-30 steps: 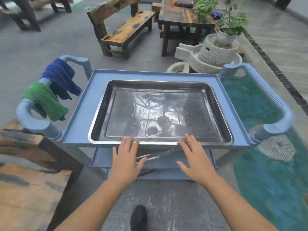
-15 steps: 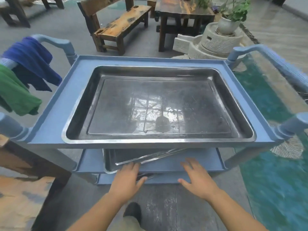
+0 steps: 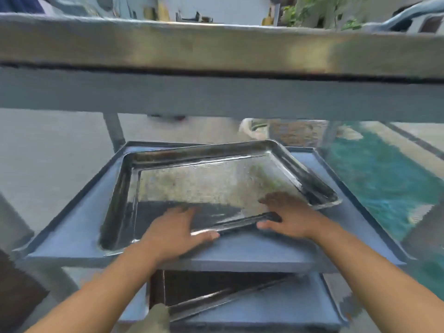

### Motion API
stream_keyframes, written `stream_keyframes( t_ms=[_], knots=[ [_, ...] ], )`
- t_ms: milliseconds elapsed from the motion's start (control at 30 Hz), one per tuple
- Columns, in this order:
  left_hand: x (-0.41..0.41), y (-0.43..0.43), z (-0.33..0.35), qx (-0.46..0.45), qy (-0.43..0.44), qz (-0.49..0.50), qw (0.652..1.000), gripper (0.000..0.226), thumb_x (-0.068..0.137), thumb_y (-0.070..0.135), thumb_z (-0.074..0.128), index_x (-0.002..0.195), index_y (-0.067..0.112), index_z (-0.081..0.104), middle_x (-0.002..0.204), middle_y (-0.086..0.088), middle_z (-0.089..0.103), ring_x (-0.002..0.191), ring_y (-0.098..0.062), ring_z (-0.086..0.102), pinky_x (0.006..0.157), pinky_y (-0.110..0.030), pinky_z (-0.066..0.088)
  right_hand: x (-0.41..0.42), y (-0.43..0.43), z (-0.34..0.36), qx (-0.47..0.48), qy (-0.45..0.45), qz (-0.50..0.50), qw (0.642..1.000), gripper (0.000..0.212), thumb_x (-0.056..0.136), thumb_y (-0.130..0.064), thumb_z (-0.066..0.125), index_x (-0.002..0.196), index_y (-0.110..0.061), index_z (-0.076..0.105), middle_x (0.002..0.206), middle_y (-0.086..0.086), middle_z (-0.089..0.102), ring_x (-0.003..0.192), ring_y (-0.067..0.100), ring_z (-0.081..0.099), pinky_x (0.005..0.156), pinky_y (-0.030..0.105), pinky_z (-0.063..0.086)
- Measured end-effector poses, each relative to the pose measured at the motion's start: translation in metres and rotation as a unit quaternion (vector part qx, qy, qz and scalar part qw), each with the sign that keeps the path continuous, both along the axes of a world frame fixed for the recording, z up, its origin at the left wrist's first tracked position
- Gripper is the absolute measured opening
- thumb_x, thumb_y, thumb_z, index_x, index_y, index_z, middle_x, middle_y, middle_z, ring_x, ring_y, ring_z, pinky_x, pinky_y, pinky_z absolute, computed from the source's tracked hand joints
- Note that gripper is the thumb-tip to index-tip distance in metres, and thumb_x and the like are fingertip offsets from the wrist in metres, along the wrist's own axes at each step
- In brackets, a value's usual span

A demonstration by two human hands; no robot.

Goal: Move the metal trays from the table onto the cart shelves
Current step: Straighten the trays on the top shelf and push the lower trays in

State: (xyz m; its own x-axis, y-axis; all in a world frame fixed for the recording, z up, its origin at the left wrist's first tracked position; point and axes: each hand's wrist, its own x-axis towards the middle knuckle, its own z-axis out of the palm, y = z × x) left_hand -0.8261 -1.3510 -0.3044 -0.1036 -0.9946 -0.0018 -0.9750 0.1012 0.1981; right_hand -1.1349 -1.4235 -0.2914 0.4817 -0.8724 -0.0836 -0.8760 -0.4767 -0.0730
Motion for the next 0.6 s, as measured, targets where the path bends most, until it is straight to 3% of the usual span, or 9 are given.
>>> stream_keyframes(
  t_ms=[100,233,333,600],
  knots=[
    [-0.003,-0.003,-0.007,-0.001,-0.005,0.015,1.0,0.113,0.055,0.104,0.018,0.144,0.036,0.037,0.148,-0.004,0.046,0.132,-0.028,0.047,0.102,-0.045,0.044,0.001,-0.01,-0.001,-0.01,0.005,-0.003,1.0,0.112,0.056,-0.1,0.015,0.147,-0.037,0.033,0.15,-0.006,0.042,0.137,0.019,0.038,0.111,0.042,0.033],
    [-0.006,-0.003,-0.006,-0.004,-0.028,0.012,1.0,0.106,0.057,0.103,0.014,0.123,0.033,0.057,0.126,-0.001,0.061,0.114,-0.026,0.058,0.089,-0.042,0.049,0.004,-0.003,0.002,0.028,0.012,-0.02,0.999,0.103,0.057,-0.1,0.019,0.14,-0.043,0.04,0.147,-0.012,0.046,0.131,0.018,0.047,0.104,0.042,0.04],
    [-0.004,-0.004,-0.005,-0.012,-0.036,-0.002,0.999,0.1,0.06,0.101,0.014,0.111,0.031,0.062,0.112,0.002,0.067,0.102,-0.022,0.062,0.083,-0.039,0.051,0.008,-0.001,0.002,-0.004,0.005,-0.008,1.0,0.097,0.054,-0.102,0.01,0.11,-0.037,0.057,0.113,-0.013,0.064,0.105,0.018,0.06,0.091,0.038,0.047],
    [0.017,-0.026,-0.002,-0.02,-0.05,-0.045,0.998,0.092,0.063,0.099,0.018,0.1,0.029,0.064,0.092,0.005,0.067,0.079,-0.016,0.059,0.072,-0.034,0.05,0.017,0.001,-0.015,-0.078,-0.019,-0.056,0.995,0.089,0.054,-0.102,0.012,0.079,-0.029,0.056,0.072,-0.01,0.058,0.072,0.011,0.056,0.063,0.028,0.042]
  ],
)
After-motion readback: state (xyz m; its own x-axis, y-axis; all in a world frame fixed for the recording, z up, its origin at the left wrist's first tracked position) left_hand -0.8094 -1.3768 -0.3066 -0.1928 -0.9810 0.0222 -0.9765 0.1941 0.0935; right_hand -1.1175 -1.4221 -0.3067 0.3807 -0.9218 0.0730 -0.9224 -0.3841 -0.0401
